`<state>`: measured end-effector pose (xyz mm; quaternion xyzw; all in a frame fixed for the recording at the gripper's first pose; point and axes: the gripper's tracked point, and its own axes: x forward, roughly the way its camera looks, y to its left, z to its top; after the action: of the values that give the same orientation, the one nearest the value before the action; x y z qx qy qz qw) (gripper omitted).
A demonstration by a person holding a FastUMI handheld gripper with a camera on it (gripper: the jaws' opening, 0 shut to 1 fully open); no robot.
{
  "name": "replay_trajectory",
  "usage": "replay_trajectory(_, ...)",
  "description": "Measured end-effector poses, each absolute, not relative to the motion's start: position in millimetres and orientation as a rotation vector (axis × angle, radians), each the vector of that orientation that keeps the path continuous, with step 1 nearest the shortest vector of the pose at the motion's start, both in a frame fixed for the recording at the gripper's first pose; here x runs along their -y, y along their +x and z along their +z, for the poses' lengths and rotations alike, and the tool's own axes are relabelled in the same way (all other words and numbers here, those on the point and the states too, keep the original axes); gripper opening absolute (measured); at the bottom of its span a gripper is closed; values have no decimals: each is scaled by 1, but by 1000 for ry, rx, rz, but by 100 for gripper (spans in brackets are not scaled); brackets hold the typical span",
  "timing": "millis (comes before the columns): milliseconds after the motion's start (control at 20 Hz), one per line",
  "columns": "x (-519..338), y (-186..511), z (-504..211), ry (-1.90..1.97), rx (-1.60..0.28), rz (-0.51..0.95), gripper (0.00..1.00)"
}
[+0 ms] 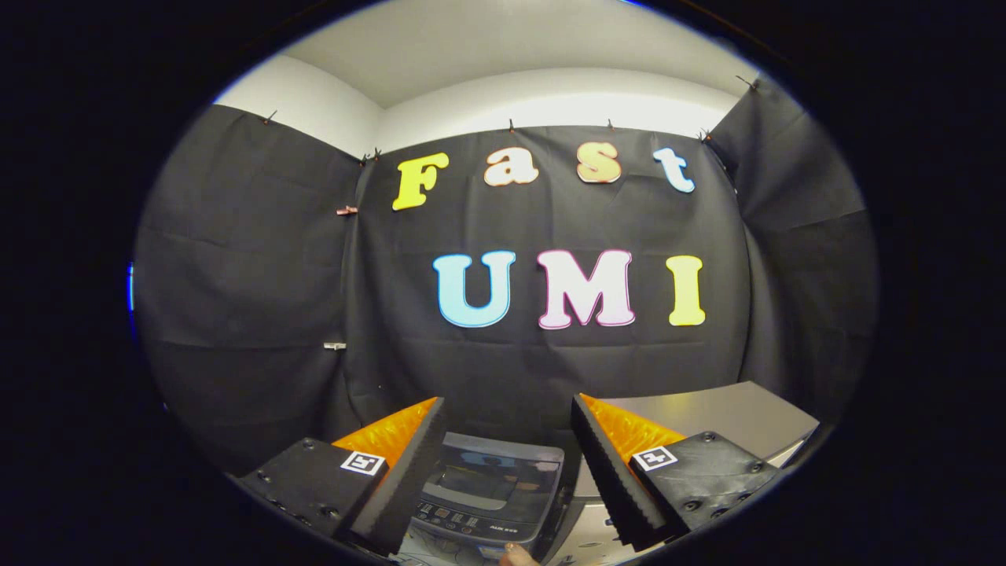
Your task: Put the clothes into the washing machine and then close the washing machine lid.
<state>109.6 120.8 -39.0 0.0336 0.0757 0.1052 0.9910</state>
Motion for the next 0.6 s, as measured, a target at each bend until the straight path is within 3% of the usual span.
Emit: replay_trajectory(600,-26,21,5,-24,-49,81,98)
